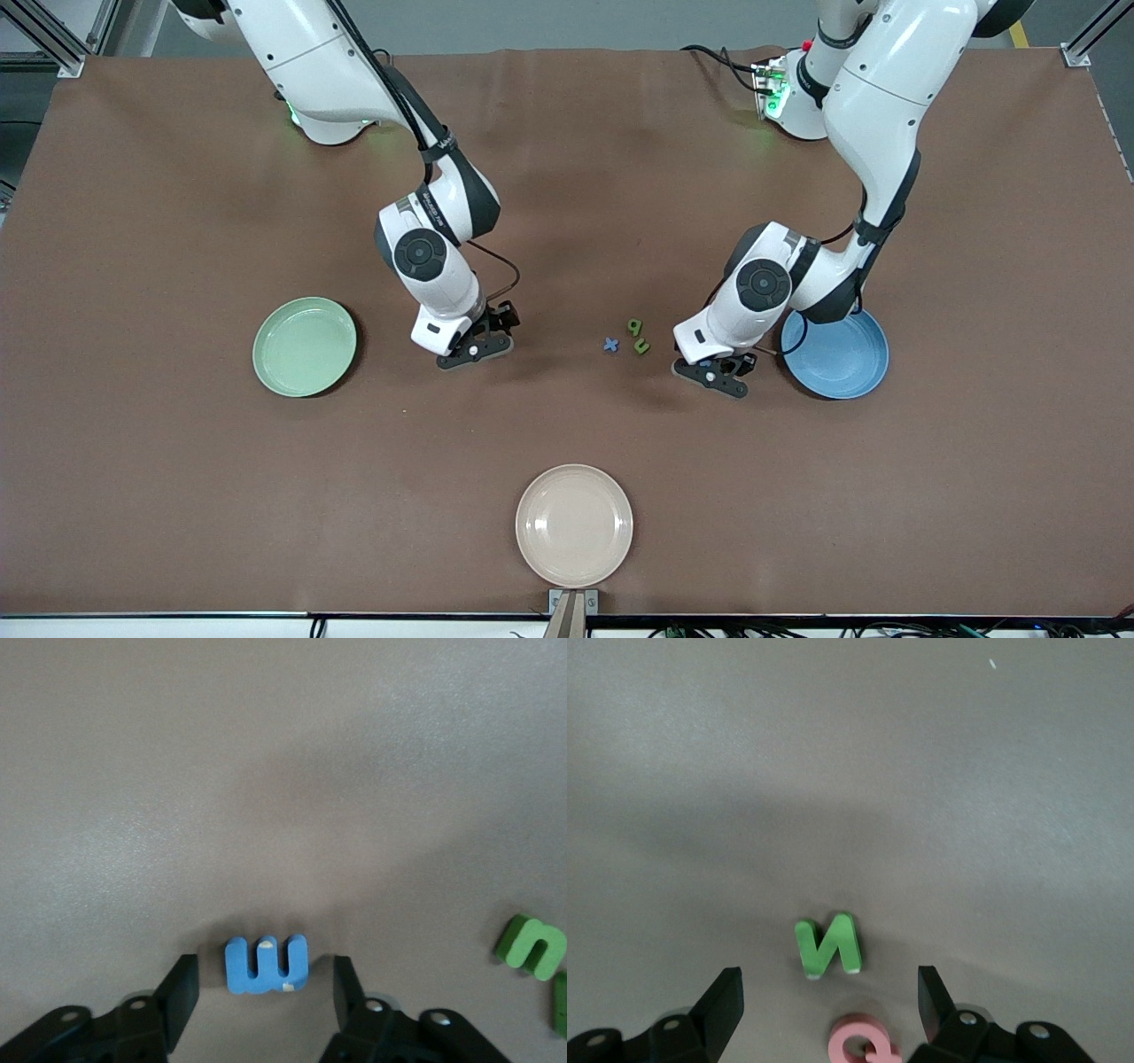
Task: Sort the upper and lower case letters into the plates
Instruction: 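Grasp the green N with the right gripper while the left gripper grasps the m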
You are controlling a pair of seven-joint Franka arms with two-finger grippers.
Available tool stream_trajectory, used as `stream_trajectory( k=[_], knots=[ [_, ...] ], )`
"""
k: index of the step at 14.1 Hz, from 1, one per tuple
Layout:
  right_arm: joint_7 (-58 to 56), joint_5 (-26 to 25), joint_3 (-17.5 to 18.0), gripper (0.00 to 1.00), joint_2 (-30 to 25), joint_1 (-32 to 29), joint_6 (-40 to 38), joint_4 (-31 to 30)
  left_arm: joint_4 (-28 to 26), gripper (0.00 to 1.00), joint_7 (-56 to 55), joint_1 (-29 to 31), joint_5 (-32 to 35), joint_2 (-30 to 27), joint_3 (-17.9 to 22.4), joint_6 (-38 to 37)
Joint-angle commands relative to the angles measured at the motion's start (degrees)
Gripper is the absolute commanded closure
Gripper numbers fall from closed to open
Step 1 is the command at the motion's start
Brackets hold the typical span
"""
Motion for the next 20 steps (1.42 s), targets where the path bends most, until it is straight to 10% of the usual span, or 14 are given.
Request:
stream_trajectory(
  k=[1, 13, 20],
  knots=[
    [0.3, -1.8, -0.6, 0.20, 2.1, 0.6, -0.2, 2.4, 0.2, 0.39, -0.8, 0.1, 1.1, 0.6, -0.2, 0.9],
    [1.4, -2.0, -0.9, 0.34, 4.5, 1.8, 1.4, 2.8, 0.1, 0.75, -0.5, 2.7, 1.1, -3.9, -0.3, -5.7],
    [1.2, -2.5, -2.0, 1.00, 4.1, 1.2, 1.0, 2.8, -4.1, 0.75, 1.2, 11.4, 0.0, -15.3, -2.0, -21.8]
  ],
)
